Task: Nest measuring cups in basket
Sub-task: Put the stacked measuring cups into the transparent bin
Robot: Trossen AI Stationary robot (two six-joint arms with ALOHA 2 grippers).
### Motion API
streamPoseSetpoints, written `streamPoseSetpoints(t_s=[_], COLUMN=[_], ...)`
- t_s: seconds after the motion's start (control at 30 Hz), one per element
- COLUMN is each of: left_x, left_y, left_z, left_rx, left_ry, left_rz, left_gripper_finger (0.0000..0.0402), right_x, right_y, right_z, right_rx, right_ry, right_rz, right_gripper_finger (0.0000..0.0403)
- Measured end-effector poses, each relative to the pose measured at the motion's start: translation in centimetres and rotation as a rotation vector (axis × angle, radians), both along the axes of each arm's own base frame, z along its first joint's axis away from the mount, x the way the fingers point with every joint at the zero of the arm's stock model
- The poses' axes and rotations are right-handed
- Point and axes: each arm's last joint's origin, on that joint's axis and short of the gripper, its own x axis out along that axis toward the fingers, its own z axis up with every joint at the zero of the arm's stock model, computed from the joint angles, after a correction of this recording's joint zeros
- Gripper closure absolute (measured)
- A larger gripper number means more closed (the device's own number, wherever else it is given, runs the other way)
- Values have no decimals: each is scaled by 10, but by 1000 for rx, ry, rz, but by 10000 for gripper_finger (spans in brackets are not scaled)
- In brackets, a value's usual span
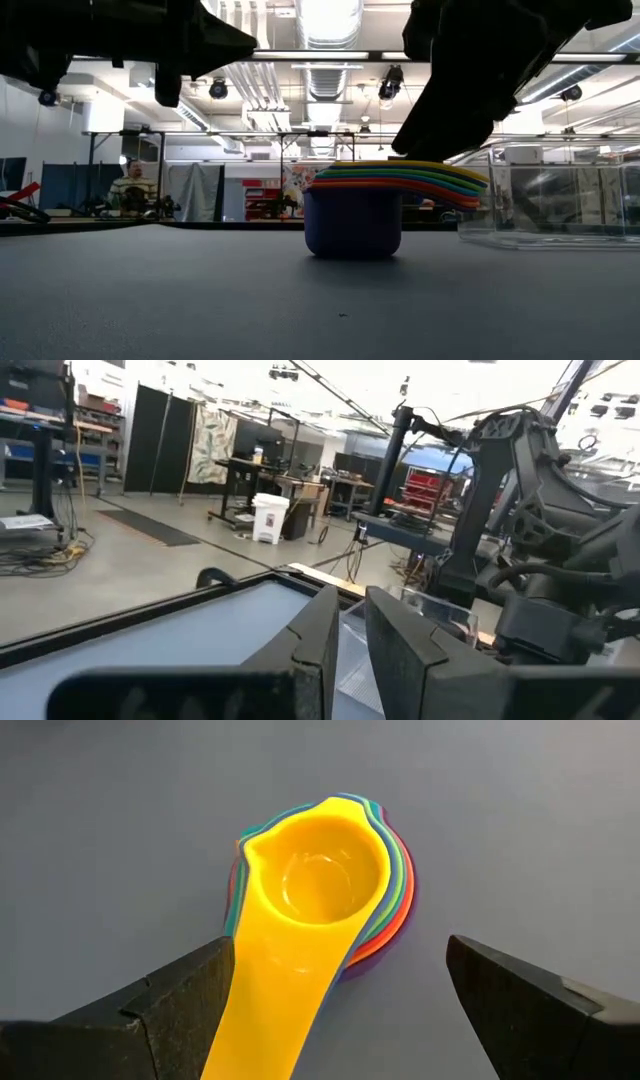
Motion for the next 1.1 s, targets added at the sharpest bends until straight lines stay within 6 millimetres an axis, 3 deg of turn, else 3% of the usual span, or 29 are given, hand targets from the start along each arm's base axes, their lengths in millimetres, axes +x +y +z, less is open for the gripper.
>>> streamPoseSetpoints(t_s=[0.3, 0.87, 1.1], left_x=[0, 0, 0], left_y=[0, 0, 0], left_z=[-1, -2, -2], left_rx=[3, 6, 6], left_ry=[12, 21, 21], left_rz=[0, 0, -1], left_gripper_finger=[365, 365, 365], right_x=[8, 13, 21], right_y=[6, 13, 27], right_z=[-7, 21, 21], right_rx=[1, -2, 24], right_ry=[8, 143, 145], right_rz=[1, 1, 36], right_gripper_finger=[51, 51, 51])
